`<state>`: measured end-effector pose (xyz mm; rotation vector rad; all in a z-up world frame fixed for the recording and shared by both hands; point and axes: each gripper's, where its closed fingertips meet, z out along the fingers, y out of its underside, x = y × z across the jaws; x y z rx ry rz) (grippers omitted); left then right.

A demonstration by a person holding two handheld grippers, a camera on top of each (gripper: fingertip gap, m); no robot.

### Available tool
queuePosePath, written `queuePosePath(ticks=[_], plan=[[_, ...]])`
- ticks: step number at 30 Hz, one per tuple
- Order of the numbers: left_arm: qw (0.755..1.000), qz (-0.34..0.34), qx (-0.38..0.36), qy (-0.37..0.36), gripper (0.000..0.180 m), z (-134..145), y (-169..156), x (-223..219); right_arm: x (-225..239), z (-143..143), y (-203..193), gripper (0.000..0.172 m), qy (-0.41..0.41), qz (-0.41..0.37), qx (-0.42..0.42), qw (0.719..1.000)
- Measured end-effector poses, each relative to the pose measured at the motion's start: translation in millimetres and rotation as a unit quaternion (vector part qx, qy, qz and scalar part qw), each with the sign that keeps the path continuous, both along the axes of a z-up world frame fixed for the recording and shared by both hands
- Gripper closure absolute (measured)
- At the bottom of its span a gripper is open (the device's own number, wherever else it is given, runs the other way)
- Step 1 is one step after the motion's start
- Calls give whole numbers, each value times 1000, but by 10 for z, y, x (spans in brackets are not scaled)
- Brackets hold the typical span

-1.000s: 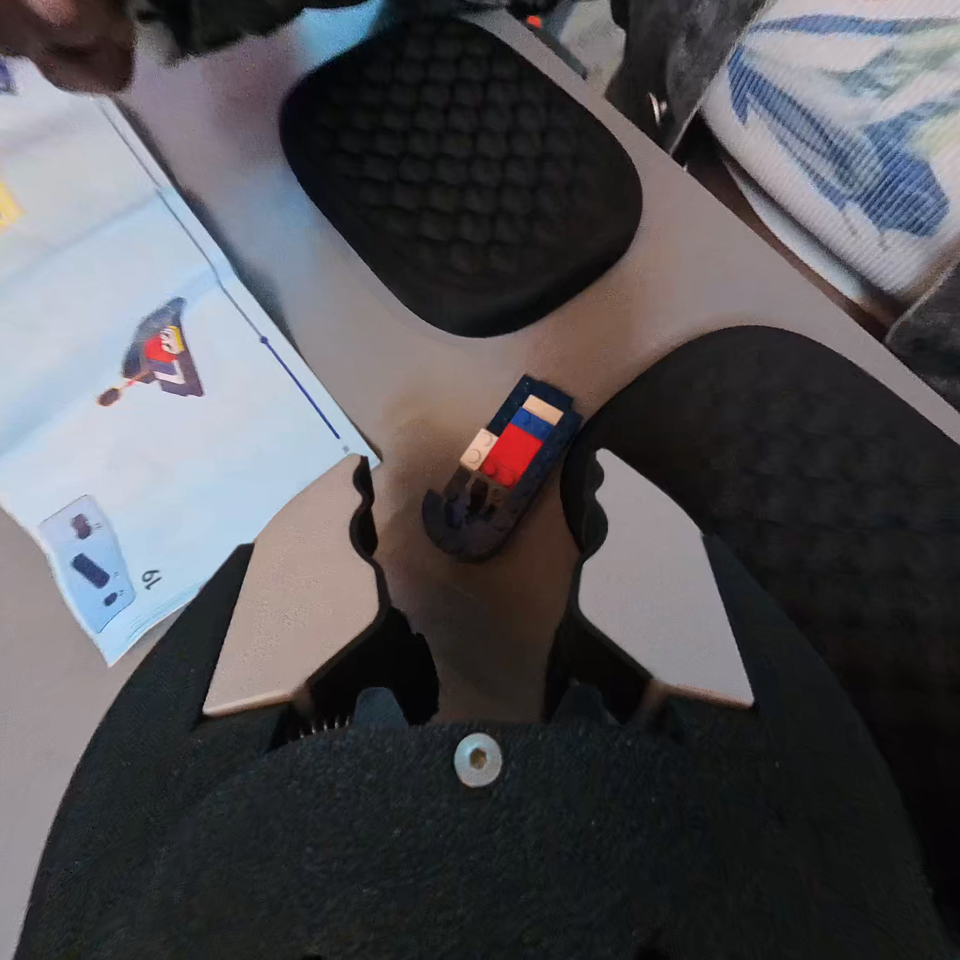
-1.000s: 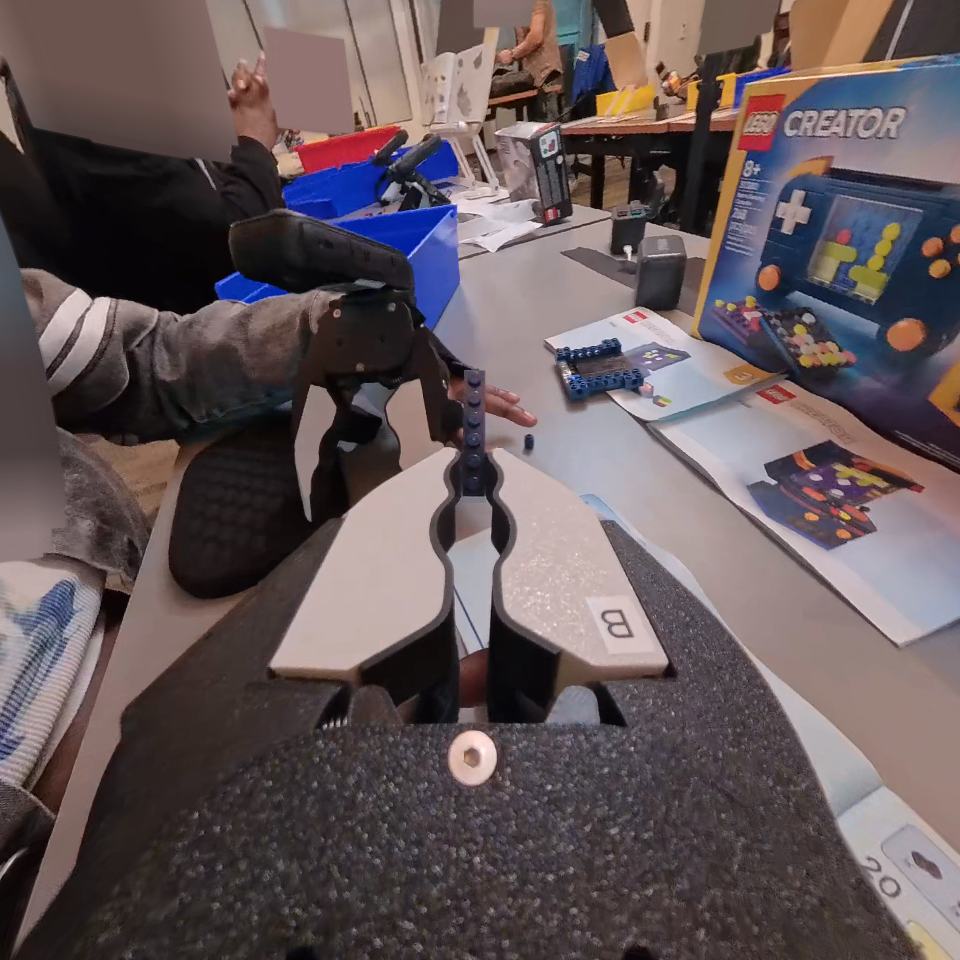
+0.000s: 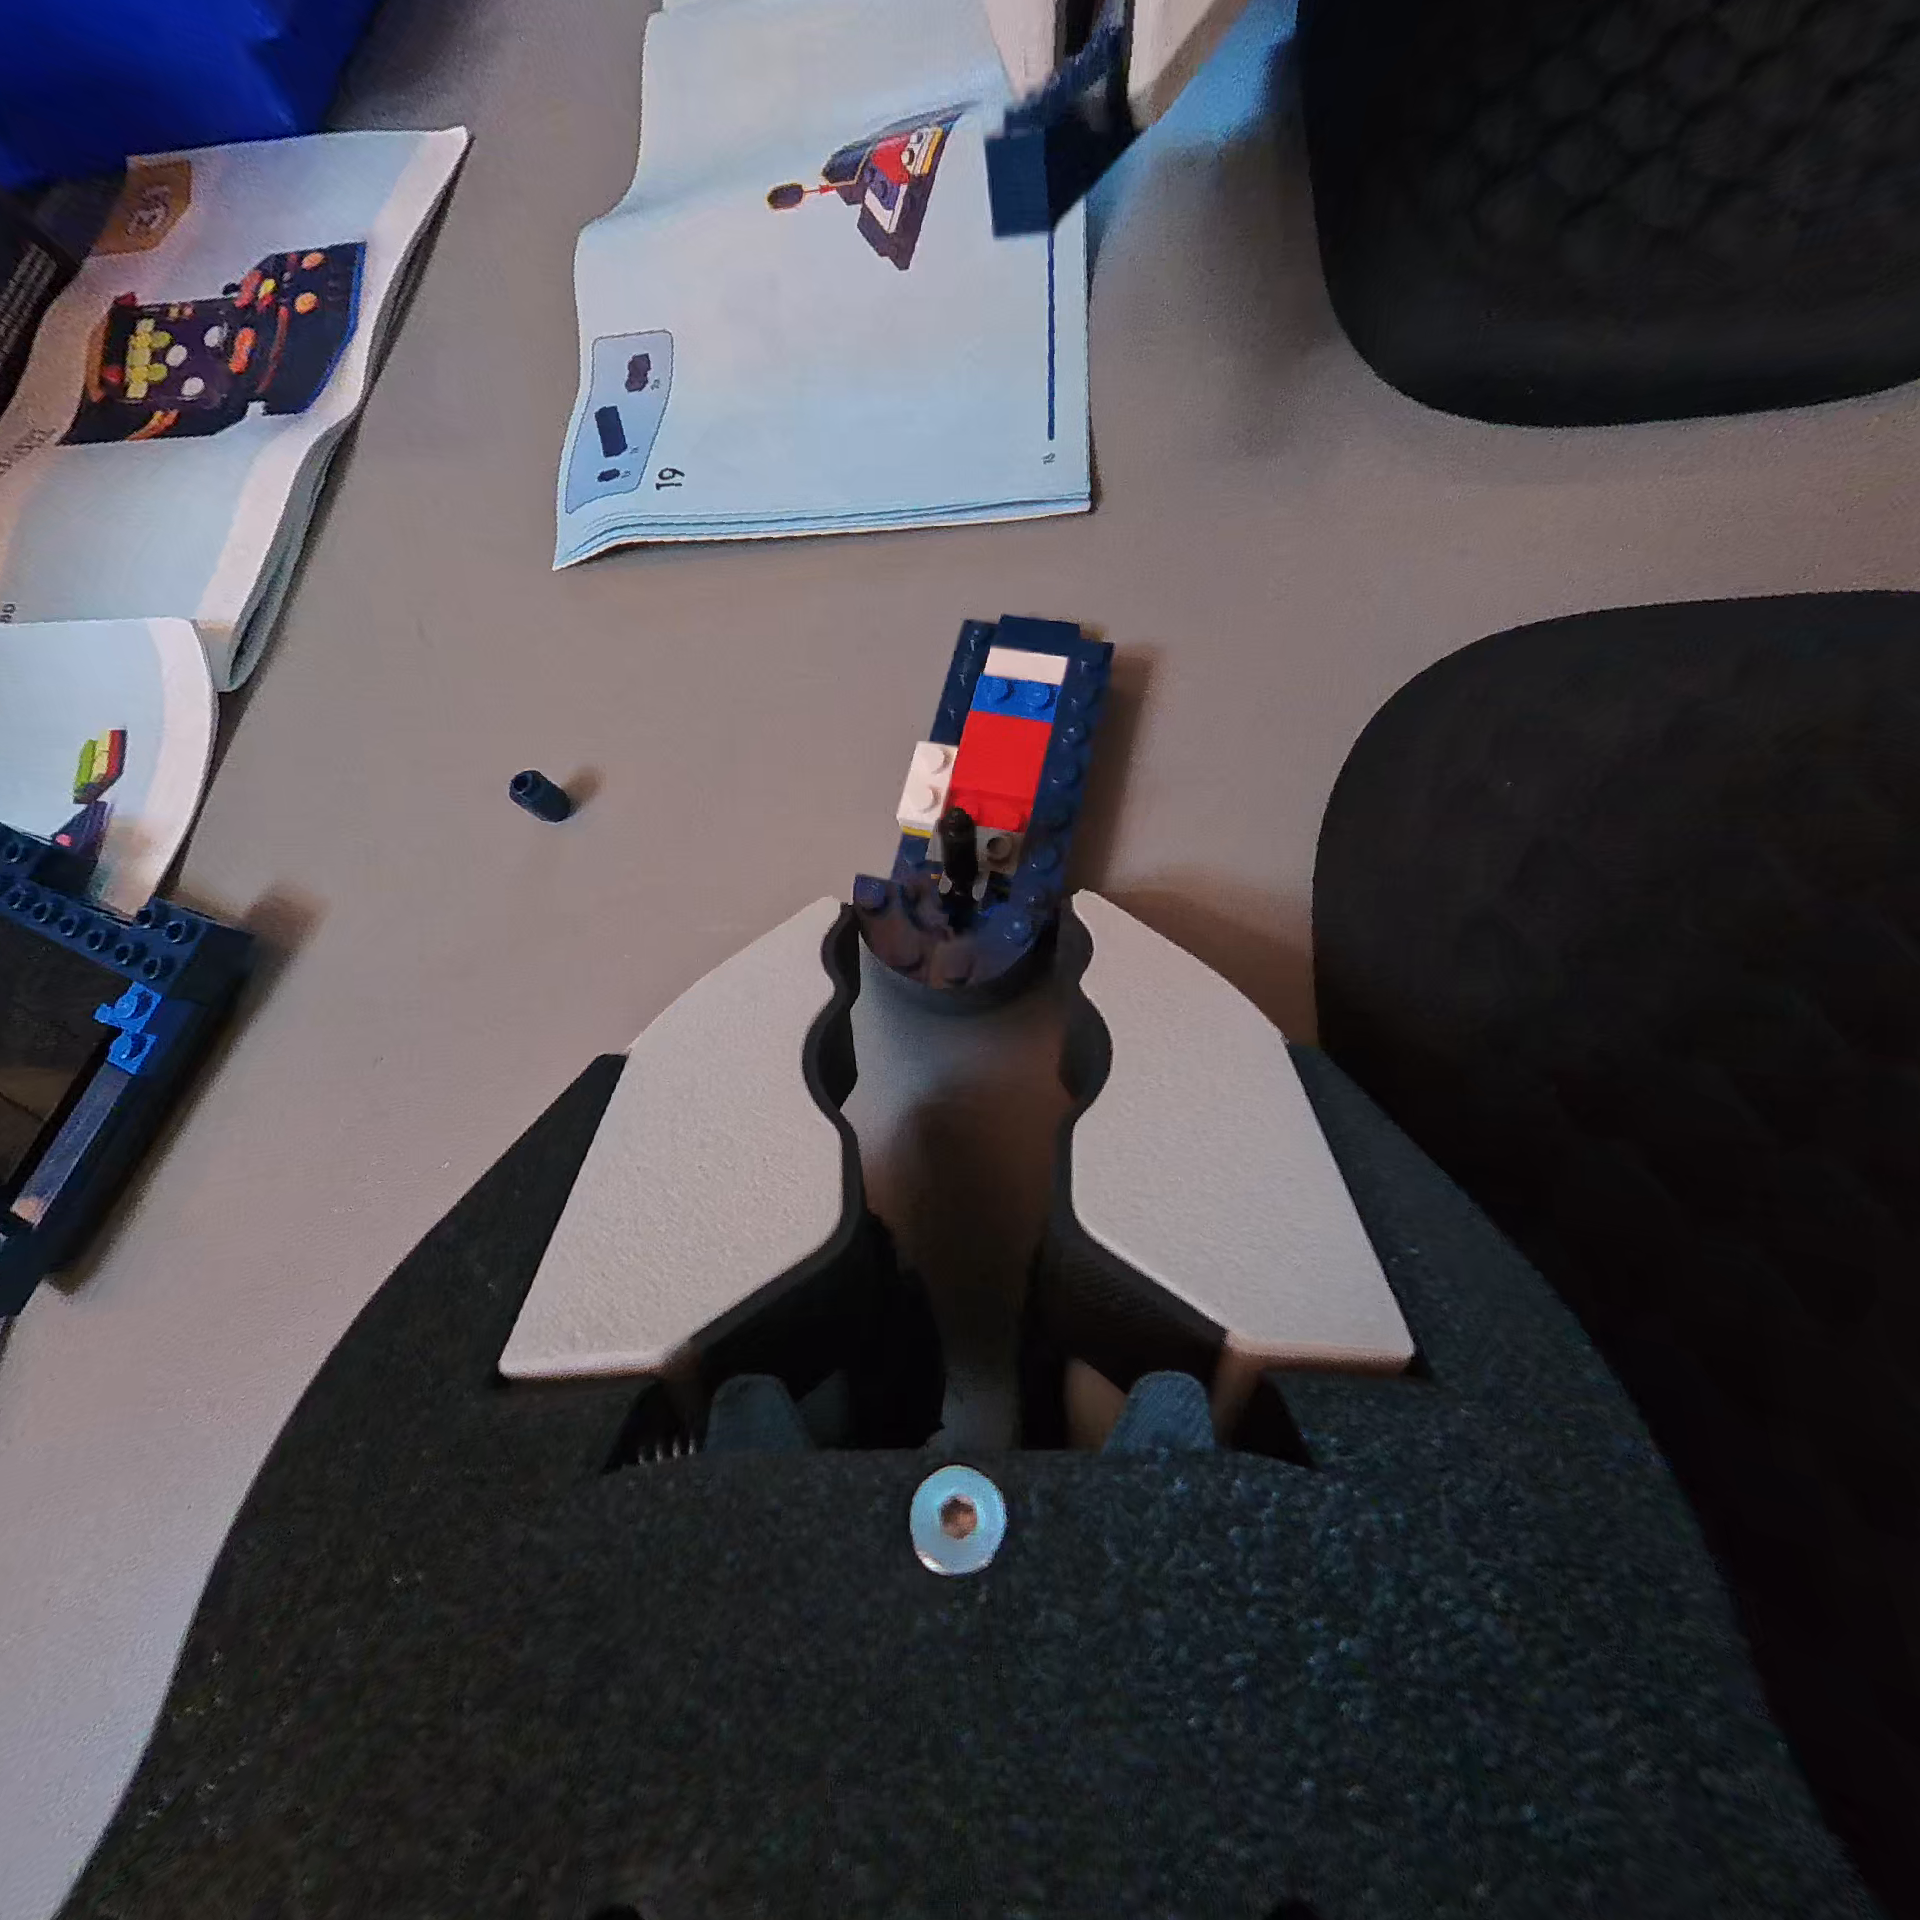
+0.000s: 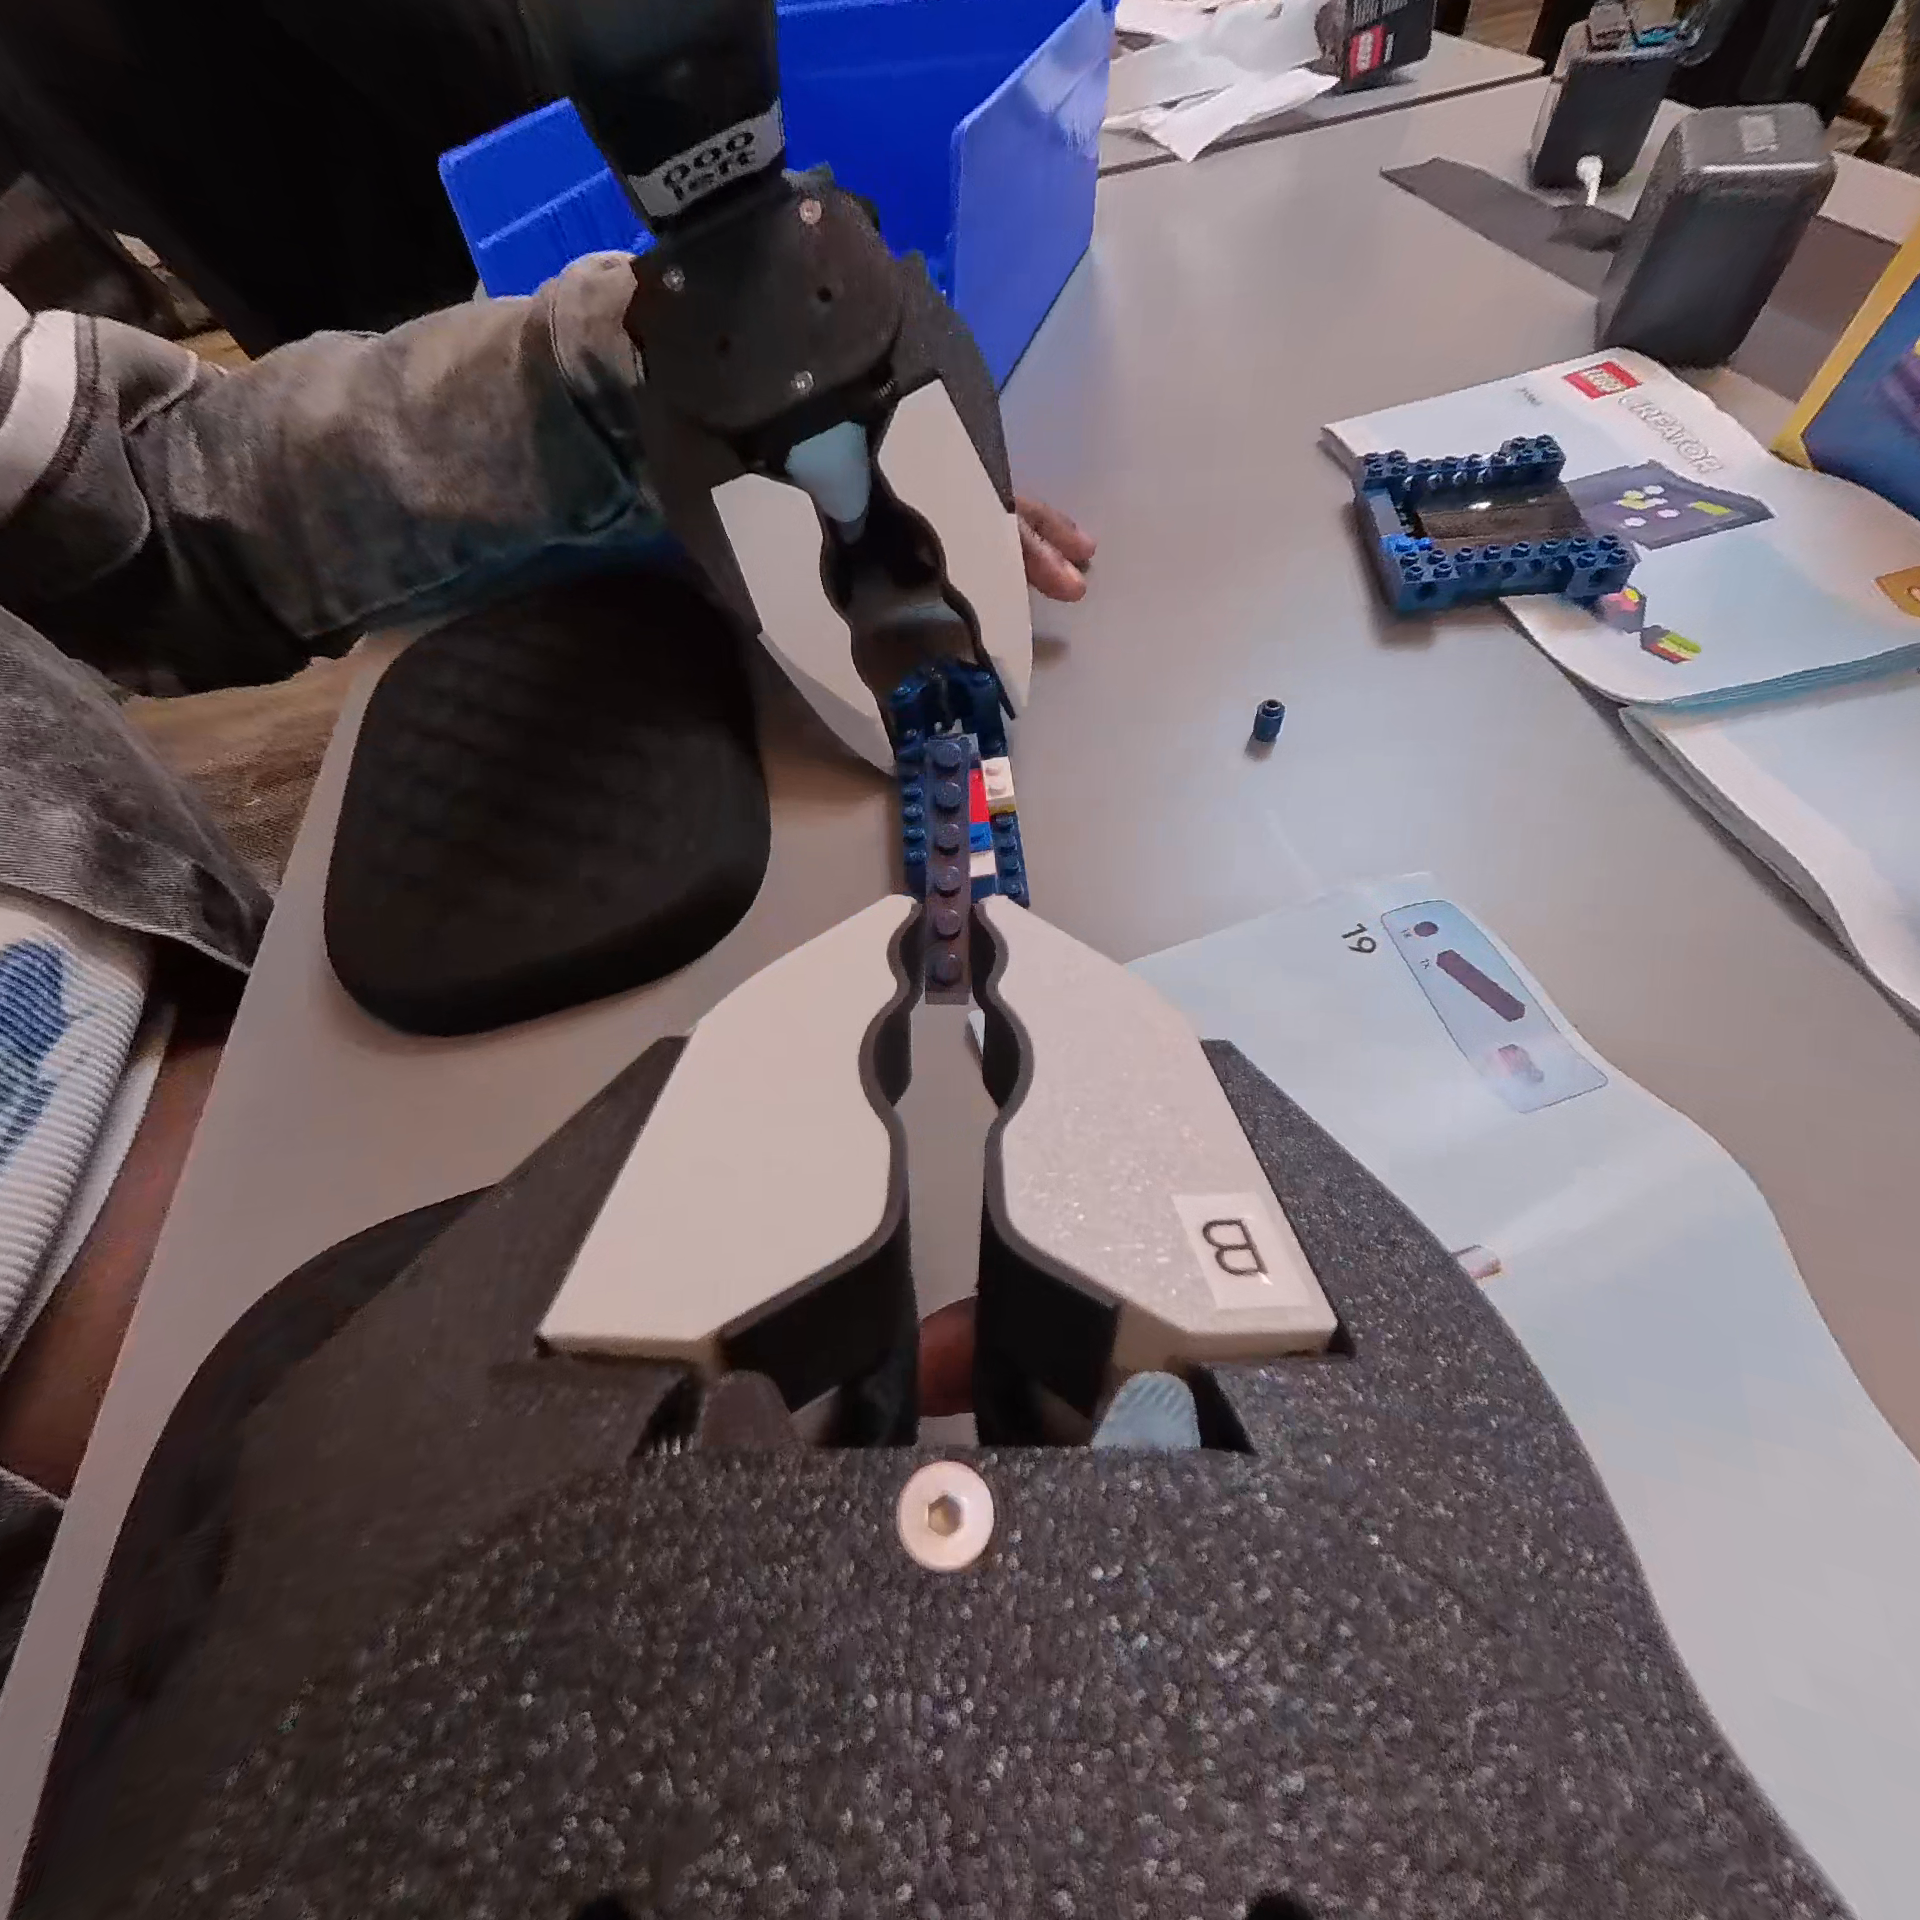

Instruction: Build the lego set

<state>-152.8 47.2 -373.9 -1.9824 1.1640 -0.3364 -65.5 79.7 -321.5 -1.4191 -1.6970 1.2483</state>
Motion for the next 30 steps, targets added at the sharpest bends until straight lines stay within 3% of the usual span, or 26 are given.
queuePosePath(ticks=[19,30], plan=[[1000,8,1,-2,137,4,12,-6,0,-203,20,164,-39,-5,5,999],[1000,4,-4,-7,118,9,5,-4,-2,-224,29,164,-44,-8,13,999]])
